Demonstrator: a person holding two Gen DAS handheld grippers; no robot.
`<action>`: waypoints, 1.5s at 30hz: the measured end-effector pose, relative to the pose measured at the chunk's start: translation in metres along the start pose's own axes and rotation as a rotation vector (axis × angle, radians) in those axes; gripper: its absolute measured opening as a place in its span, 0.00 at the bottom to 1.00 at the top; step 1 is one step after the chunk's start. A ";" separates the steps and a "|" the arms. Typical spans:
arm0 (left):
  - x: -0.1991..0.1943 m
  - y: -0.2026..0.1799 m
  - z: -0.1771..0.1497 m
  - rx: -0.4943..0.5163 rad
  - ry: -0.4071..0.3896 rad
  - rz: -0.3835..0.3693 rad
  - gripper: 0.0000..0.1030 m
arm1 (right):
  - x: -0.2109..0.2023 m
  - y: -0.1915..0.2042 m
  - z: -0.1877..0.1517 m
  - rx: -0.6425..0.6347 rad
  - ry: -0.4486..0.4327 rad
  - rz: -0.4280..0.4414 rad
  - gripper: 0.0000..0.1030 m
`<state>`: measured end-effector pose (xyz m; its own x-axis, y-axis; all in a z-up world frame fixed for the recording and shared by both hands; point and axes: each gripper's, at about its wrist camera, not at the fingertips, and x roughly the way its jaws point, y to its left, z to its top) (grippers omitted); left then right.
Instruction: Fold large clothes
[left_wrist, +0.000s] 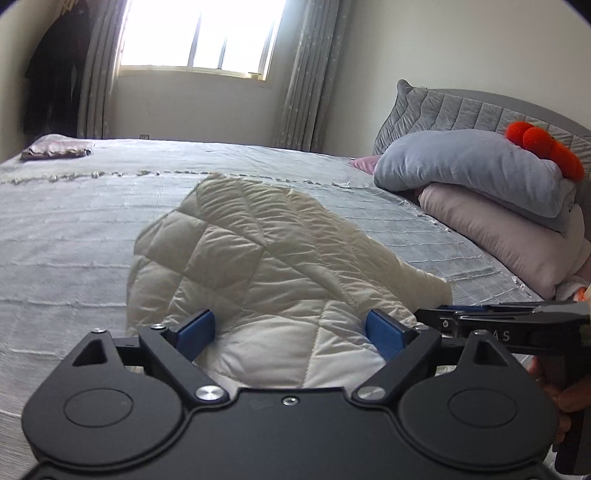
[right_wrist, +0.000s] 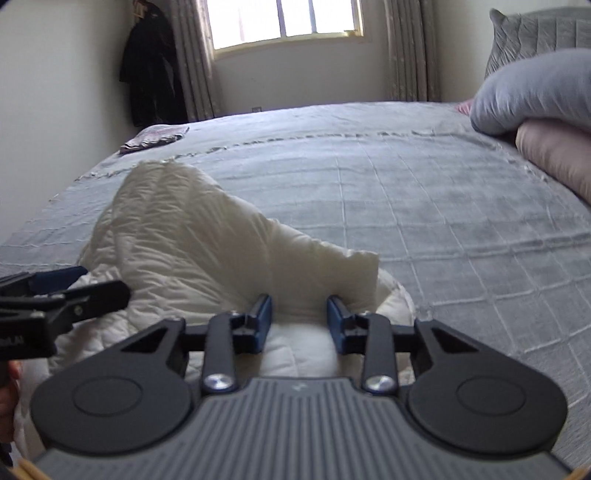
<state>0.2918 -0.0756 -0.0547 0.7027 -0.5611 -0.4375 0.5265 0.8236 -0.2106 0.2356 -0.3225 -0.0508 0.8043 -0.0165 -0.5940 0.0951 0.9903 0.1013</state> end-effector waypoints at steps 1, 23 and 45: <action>0.003 0.001 -0.004 -0.009 -0.006 -0.001 0.88 | 0.004 -0.001 -0.003 -0.003 0.003 -0.005 0.30; -0.027 0.093 -0.006 -0.385 0.156 -0.018 0.96 | 0.009 -0.093 -0.018 0.488 0.256 0.313 0.91; -0.051 0.067 0.008 -0.304 0.061 0.154 0.93 | -0.028 -0.031 0.031 0.142 0.060 0.153 0.88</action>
<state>0.2950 0.0070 -0.0396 0.7283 -0.4299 -0.5336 0.2434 0.8902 -0.3851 0.2284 -0.3568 -0.0126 0.7799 0.1446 -0.6090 0.0596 0.9514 0.3023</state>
